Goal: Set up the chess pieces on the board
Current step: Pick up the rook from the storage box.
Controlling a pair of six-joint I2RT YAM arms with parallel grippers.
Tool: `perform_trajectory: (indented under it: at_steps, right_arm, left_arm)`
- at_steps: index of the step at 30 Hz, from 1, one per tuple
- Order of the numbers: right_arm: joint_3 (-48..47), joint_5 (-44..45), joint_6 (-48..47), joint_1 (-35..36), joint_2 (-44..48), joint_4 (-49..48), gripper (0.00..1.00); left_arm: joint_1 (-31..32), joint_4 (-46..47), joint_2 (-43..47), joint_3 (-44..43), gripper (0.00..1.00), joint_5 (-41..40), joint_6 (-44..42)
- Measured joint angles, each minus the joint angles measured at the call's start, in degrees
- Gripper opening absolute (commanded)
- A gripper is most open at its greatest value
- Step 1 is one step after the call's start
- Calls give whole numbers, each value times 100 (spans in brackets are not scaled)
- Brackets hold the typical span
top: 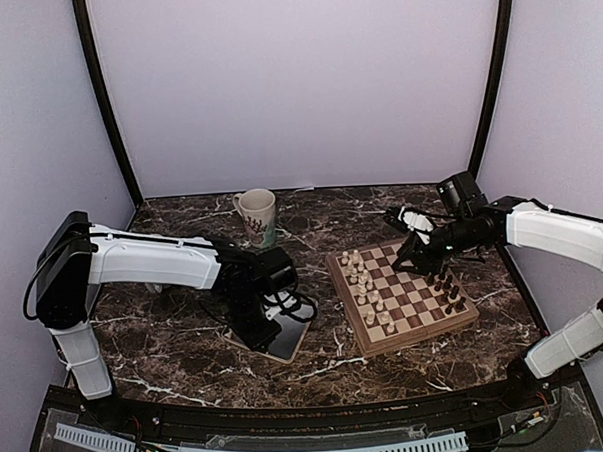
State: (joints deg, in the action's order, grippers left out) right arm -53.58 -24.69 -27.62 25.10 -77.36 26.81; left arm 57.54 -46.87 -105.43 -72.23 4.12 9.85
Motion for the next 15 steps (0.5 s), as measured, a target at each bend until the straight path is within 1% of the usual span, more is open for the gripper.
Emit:
perform_trajectory:
  at_steps: [6, 15]
  right_arm:
    - [0, 0, 0, 0, 0, 2, 38]
    - [0, 9, 2, 0, 0, 0, 38]
  left_arm:
    - [0, -55, 0, -116, 11, -9, -63]
    - [2, 144, 0, -673, 11, 17, -199]
